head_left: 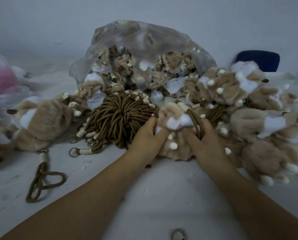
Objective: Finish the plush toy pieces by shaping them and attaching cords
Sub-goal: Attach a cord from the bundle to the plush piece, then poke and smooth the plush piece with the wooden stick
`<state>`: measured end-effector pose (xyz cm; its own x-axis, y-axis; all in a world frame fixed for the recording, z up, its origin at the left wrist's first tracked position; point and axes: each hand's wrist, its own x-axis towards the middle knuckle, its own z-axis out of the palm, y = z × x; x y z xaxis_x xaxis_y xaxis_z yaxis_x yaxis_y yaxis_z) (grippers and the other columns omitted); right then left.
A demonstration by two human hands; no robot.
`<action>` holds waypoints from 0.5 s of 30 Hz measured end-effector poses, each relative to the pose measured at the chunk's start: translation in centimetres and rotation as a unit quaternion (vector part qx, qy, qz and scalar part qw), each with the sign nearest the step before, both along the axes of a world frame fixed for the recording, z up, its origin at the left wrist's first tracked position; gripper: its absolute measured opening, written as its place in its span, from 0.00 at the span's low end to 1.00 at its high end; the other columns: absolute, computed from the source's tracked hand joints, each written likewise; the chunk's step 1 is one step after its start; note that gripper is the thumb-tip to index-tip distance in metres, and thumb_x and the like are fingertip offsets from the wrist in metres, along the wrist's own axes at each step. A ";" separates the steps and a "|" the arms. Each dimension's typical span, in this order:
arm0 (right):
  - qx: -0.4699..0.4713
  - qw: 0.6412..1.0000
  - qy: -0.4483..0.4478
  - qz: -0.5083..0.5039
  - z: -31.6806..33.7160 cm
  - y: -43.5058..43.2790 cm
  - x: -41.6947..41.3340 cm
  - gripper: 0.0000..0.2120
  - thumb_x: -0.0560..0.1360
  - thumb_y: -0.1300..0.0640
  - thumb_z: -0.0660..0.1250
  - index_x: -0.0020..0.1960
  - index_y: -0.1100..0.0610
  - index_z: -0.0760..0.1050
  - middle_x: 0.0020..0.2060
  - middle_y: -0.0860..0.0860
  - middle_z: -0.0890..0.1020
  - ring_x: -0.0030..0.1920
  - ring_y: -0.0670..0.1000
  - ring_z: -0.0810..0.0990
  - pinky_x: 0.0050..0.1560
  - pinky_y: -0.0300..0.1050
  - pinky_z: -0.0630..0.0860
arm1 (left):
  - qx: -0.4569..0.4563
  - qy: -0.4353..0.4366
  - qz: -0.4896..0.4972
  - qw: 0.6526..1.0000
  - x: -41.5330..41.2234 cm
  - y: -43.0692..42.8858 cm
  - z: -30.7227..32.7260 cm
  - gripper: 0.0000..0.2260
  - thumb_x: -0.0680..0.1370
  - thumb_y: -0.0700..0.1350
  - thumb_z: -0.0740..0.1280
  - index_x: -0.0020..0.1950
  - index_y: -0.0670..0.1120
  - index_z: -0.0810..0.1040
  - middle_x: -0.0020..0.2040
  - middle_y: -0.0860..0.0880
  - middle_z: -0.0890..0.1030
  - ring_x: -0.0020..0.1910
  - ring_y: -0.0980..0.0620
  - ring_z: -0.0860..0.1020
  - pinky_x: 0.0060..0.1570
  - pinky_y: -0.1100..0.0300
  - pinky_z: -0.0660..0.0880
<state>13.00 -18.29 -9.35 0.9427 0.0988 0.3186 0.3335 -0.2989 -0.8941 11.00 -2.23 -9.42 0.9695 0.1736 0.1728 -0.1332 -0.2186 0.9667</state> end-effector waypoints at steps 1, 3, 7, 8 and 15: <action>-0.006 1.000 0.008 0.016 0.0 0.0 0.1 0.07 0.73 0.46 0.67 0.46 0.48 0.73 0.36 0.46 0.79 0.35 0.39 0.76 0.35 0.33 0.73 | -0.013 -0.021 0.015 1.000 0.0 0.1 0.2 0.03 0.79 0.48 0.67 0.52 0.55 0.77 0.48 0.55 0.84 0.49 0.56 0.82 0.52 0.53 0.80; -0.014 0.999 0.020 0.030 -0.2 0.2 0.5 0.09 0.73 0.44 0.68 0.49 0.47 0.74 0.37 0.40 0.80 0.37 0.34 0.77 0.34 0.26 0.70 | -0.044 -0.082 0.044 0.995 -0.2 0.4 0.8 0.08 0.81 0.44 0.63 0.48 0.59 0.75 0.43 0.59 0.83 0.44 0.60 0.81 0.43 0.62 0.79; 0.022 0.999 0.037 0.025 -0.5 0.2 0.8 0.10 0.76 0.45 0.65 0.54 0.48 0.75 0.48 0.47 0.81 0.48 0.42 0.80 0.47 0.37 0.78 | -0.043 -0.166 0.069 0.983 -0.8 -0.3 2.4 0.11 0.80 0.45 0.59 0.50 0.62 0.74 0.43 0.65 0.81 0.44 0.66 0.79 0.40 0.70 0.76; 0.041 0.998 0.035 0.015 -0.5 0.2 0.8 0.09 0.77 0.46 0.64 0.52 0.49 0.76 0.49 0.49 0.81 0.49 0.47 0.80 0.50 0.48 0.80 | -0.026 -0.169 0.055 0.984 -0.9 -1.0 3.0 0.10 0.81 0.43 0.58 0.51 0.59 0.73 0.43 0.66 0.80 0.43 0.67 0.79 0.40 0.70 0.75; 0.085 0.993 0.071 -0.039 -0.4 0.5 1.0 0.16 0.80 0.49 0.58 0.38 0.51 0.78 0.37 0.52 0.81 0.40 0.52 0.80 0.49 0.58 0.78 | 0.207 -0.255 -0.055 0.943 4.4 -7.2 13.2 0.16 0.84 0.40 0.57 0.70 0.50 0.73 0.64 0.53 0.78 0.58 0.60 0.74 0.55 0.74 0.70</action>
<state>14.03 -17.83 -9.77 0.9820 -0.0206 0.1879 0.1823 -0.1588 -0.9703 15.38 -9.46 3.77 0.7507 -0.1087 0.6517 -0.6013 -0.5210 0.6058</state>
